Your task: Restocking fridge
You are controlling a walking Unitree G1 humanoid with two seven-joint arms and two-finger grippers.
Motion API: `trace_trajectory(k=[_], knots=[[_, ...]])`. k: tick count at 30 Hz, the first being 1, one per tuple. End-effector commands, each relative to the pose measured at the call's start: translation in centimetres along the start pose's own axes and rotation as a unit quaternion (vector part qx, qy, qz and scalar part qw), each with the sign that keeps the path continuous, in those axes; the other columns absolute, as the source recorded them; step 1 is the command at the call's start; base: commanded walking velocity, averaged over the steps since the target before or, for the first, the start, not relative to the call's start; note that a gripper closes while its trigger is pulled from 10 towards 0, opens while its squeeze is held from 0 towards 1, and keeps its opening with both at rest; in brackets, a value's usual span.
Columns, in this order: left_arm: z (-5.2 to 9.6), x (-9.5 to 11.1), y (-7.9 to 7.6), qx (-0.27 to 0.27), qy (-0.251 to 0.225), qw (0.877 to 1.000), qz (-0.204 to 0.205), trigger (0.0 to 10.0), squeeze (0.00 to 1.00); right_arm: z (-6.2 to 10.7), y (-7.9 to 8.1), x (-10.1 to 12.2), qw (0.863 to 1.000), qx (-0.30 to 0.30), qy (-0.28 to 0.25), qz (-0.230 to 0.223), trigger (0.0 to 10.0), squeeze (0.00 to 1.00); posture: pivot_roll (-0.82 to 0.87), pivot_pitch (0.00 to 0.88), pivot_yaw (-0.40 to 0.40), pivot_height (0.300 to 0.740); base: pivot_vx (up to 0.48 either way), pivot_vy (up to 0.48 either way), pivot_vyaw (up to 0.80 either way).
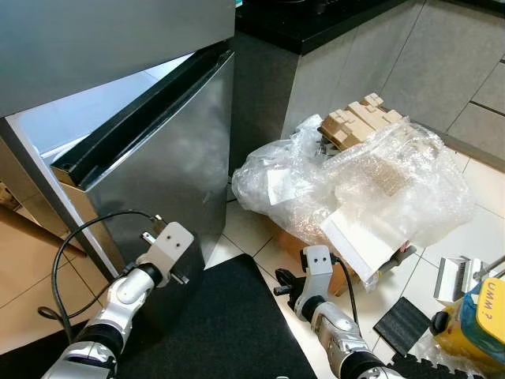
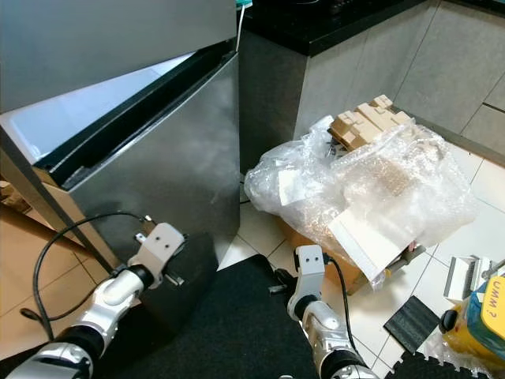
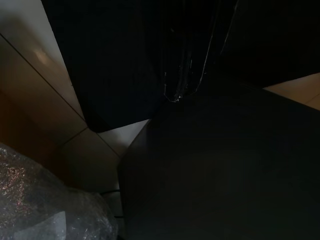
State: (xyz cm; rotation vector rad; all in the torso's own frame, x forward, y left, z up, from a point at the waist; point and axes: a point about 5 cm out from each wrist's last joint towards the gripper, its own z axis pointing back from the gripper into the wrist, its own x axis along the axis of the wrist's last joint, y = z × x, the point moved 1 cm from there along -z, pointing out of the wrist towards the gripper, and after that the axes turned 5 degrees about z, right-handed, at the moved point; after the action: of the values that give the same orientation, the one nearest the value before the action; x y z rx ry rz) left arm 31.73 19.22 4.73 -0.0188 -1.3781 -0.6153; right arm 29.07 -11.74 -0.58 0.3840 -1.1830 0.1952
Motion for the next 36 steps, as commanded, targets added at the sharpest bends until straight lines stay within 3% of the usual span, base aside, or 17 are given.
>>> trace_trajectory(k=[1, 5, 6, 9, 10, 11, 14, 15, 16, 20, 21, 23, 25, 26, 27, 33, 36], knots=[[0.5, -0.5, 1.2, 0.02, 0.017, 1.0, 0.003, 10.0, 0.0, 0.3, -0.2, -0.5, 1.0, -0.004, 0.005, -0.005, 10.0, 0.0, -0.09, 0.099, -0.047, 0.74, 0.0, 0.0, 0.0], [0.9, -0.9, 2.7, 0.055, 0.033, 0.998, 0.004, 10.0, 0.0, 0.3, -0.2, -0.4, 1.0, -0.004, 0.005, -0.004, 10.0, 0.0, -0.09, 0.102, -0.049, 0.74, 0.0, 0.0, 0.0], [1.5, -1.3, 4.4, 0.097, 0.053, 0.994, -0.011, 10.0, 0.0, 0.3, -0.3, -0.3, 1.0, -0.004, 0.004, -0.004, 10.0, 0.0, -0.09, 0.101, -0.049, 0.74, 0.0, 0.0, 0.0], [2.2, -1.5, 6.0, 0.139, 0.07, 0.987, -0.024, 10.0, 0.0, 0.3, -0.3, -0.3, 1.0, -0.005, 0.003, -0.003, 10.0, 0.0, -0.1, 0.101, -0.049, 0.74, 0.0, 0.0, 0.0], [3.2, -1.8, 8.1, 0.195, 0.087, 0.976, -0.033, 10.0, 0.0, 0.3, -0.4, -0.2, 1.0, -0.006, 0.002, -0.003, 10.0, 0.0, -0.09, 0.102, -0.049, 0.74, 0.0, 0.0, 0.0], [3.2, -1.8, 8.1, 0.195, 0.087, 0.976, -0.033, 10.0, 0.0, 0.3, -0.4, -0.2, 1.0, -0.006, 0.002, -0.003, 10.0, 0.0, -0.09, 0.102, -0.049, 0.74, 0.0, 0.0, 0.0], [8.2, -2.2, 14.7, 0.36, 0.129, 0.922, -0.051, 10.0, 0.0, 0.4, -0.6, -0.4, 1.0, -0.009, 0.005, -0.005, 10.0, 0.0, -0.08, 0.101, -0.055, 0.74, 0.0, 0.0, 0.0], [8.2, -2.2, 14.7, 0.36, 0.129, 0.922, -0.051, 10.0, 0.0, 0.4, -0.6, -0.4, 1.0, -0.009, 0.005, -0.005, 10.0, 0.0, -0.08, 0.101, -0.055, 0.74, 0.0, 0.0, 0.0], [9.9, -2.3, 16.3, 0.403, 0.141, 0.902, -0.064, 10.0, 0.0, 0.4, -0.6, -0.5, 1.0, -0.008, 0.005, -0.006, 10.0, 0.0, -0.08, 0.101, -0.056, 0.74, 0.0, 0.0, 0.0], [11.7, -2.3, 17.9, 0.445, 0.155, 0.879, -0.077, 10.0, 0.0, 0.4, -0.5, -0.5, 1.0, -0.007, 0.006, -0.007, 10.0, 0.0, -0.08, 0.102, -0.057, 0.74, 0.0, 0.0, 0.0], [13.0, -2.2, 18.8, 0.474, 0.166, 0.859, -0.096, 10.0, 0.0, 0.3, -0.4, -0.4, 1.0, -0.005, 0.005, -0.007, 10.0, 0.0, -0.08, 0.103, -0.057, 0.74, 0.0, 0.0, 0.0], [13.0, -2.2, 18.8, 0.474, 0.166, 0.859, -0.096, 10.0, 0.0, 0.3, -0.4, -0.4, 1.0, -0.005, 0.005, -0.007, 10.0, 0.0, -0.08, 0.103, -0.057, 0.74, 0.0, 0.0, 0.0], [17.2, -2.3, 21.2, 0.57, 0.191, 0.792, -0.105, 10.0, 0.0, 0.1, -0.2, -0.2, 1.0, -0.003, 0.003, -0.008, 10.0, 0.0, -0.07, 0.104, -0.057, 0.74, 0.0, 0.0, 0.0], [17.2, -2.3, 21.2, 0.57, 0.191, 0.792, -0.105, 10.0, 0.0, 0.1, -0.2, -0.2, 1.0, -0.003, 0.003, -0.008, 10.0, 0.0, -0.07, 0.104, -0.057, 0.74, 0.0, 0.0, 0.0], [18.4, -2.3, 21.7, 0.594, 0.196, 0.772, -0.109, 10.0, 0.0, 0.1, -0.1, -0.2, 1.0, -0.002, 0.002, -0.008, 10.0, 0.0, -0.07, 0.104, -0.058, 0.74, 0.0, 0.0, 0.0], [18.7, -3.1, 21.0, 0.596, 0.202, 0.77, -0.105, 10.0, 0.0, 0.2, -0.1, -0.3, 1.0, 0.0, 0.005, -0.007, 10.0, 0.0, -0.07, 0.106, -0.065, 0.74, 0.0, 0.0, 0.0], [18.0, -4.7, 19.3, 0.578, 0.213, 0.783, -0.079, 10.0, 0.0, 0.3, -0.1, -0.7, 1.0, 0.002, 0.016, 0.003, 10.0, 0.0, -0.08, 0.108, -0.06, 0.74, 0.0, 0.0, 0.0]])
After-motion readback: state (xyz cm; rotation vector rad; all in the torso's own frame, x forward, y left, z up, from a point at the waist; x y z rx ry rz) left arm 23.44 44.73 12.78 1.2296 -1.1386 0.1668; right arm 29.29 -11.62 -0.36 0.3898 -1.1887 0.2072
